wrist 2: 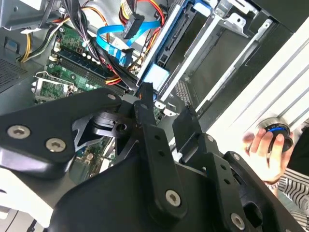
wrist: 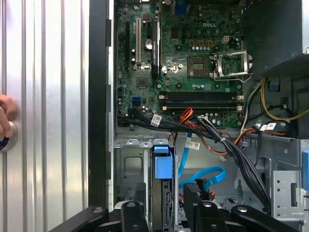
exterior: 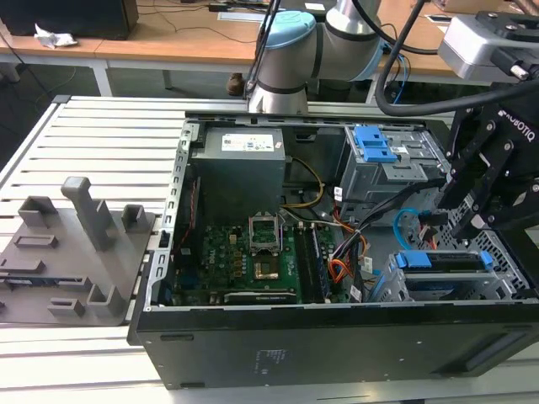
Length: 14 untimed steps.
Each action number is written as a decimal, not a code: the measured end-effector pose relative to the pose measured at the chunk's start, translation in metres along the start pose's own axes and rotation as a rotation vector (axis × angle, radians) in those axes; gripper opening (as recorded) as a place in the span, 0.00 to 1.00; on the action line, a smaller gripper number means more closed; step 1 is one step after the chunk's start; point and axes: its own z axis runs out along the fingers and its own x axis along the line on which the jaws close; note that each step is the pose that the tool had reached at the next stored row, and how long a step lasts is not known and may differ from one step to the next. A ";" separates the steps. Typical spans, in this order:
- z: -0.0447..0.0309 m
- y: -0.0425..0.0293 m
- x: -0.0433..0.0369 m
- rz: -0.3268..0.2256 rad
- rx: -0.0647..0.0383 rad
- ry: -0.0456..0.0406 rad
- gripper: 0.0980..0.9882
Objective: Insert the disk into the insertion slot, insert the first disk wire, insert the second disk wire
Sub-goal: 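Insert the disk into the insertion slot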
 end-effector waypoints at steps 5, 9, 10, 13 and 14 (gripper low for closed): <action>0.0003 0.0000 0.0000 0.000 0.000 0.0000 0.15; 0.0005 0.0000 0.0000 0.000 0.000 0.0000 0.01; 0.0005 0.0000 0.0000 0.000 0.000 -0.0001 0.01; 0.0007 -0.0027 0.0000 0.000 0.000 -0.0004 0.01; 0.0004 -0.0057 -0.0002 0.000 0.000 -0.0002 0.01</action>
